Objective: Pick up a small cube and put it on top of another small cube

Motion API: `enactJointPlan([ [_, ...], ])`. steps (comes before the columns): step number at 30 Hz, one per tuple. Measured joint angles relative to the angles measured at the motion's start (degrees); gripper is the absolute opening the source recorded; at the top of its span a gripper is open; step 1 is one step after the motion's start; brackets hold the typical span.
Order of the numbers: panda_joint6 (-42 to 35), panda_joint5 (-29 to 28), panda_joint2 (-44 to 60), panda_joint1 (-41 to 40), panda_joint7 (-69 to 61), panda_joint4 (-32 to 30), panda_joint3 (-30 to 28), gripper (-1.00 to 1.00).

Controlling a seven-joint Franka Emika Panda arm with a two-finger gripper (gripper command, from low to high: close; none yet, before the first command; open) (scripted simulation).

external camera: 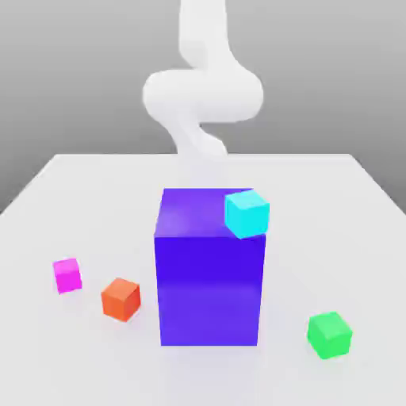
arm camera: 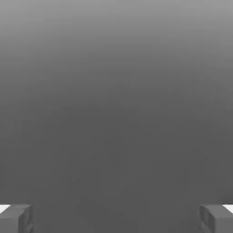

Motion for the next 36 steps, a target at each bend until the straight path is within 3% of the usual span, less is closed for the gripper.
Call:
enactJointPlan([
  [14, 13.57, -8.42, 19.55, -17.41, 11.39, -13.82, -5.41, 0.0],
  [23, 22.5, -9.32, 31.76, -26.08, 15.34, -22.67, -12.44, 0.0],
  [27, 26.69, -6.21, 37.16, -28.54, 14.6, -26.71, -16.03, 0.0],
  [30, 29.85, -0.25, 41.27, -31.04, 11.51, -29.69, -17.69, 0.0],
  [36, 39.01, 13.87, 53.08, -38.62, 1.88, -28.34, -7.06, 0.0],
])
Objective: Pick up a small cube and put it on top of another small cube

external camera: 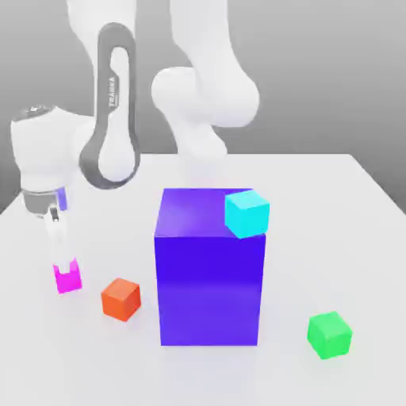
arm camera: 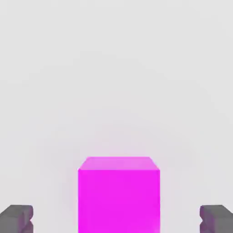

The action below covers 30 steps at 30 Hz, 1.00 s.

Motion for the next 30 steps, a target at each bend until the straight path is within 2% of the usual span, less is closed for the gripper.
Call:
enactJointPlan([
  [2, 3.39, 1.45, 4.14, -3.67, -1.34, 0.75, 3.96, 0.0],
  [3, 4.28, 1.67, 5.23, -4.6, -1.58, 0.94, 4.91, -1.0],
  [11, 2.98, 0.7, 3.59, -3.86, -0.67, 0.64, 4.01, -1.0],
  [17, -6.32, -9.89, -8.21, -1.38, 7.09, -1.8, -1.44, -1.0],
  [22, -8.14, -14.73, -11.46, -3.15, 15.04, 1.42, 3.38, -1.0],
  [25, -8.7, -16.36, -11.88, 4.0, 20.94, 3.97, 7.97, -1.0],
  [30, -9.6, -19.32, -12.3, 11.31, 31.13, 8.29, 11.17, -1.0],
])
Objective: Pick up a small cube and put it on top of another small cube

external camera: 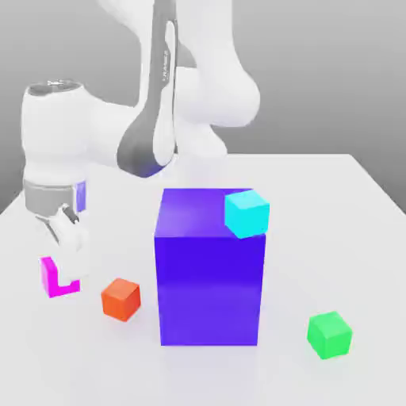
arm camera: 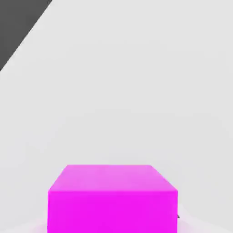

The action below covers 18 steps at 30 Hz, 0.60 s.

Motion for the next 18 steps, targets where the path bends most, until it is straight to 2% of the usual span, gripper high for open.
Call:
enactJointPlan([
  [5, -1.19, -2.6, -0.09, 7.78, 10.52, 4.15, 4.27, -1.0],
  [13, -5.02, -3.36, 0.72, 24.39, 29.5, 9.18, 12.18, -1.0],
  [18, -8.39, -0.33, 1.39, 34.92, 39.3, 9.3, 16.7, -1.0],
])
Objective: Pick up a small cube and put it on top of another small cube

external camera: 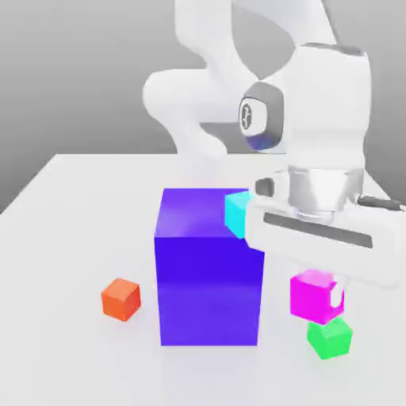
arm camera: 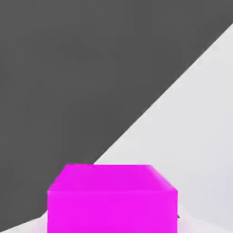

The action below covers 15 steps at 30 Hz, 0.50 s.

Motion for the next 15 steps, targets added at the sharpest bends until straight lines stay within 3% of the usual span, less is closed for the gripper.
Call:
enactJointPlan([
  [5, -3.29, 5.96, 1.11, 15.92, 2.14, -4.29, -4.0, -1.0],
  [8, -2.12, 6.31, 2.9, 11.39, 2.73, -4.67, -7.74, -1.0],
  [15, 3.97, 2.61, 9.65, 12.29, 5.56, -4.37, -9.11, -1.0],
])
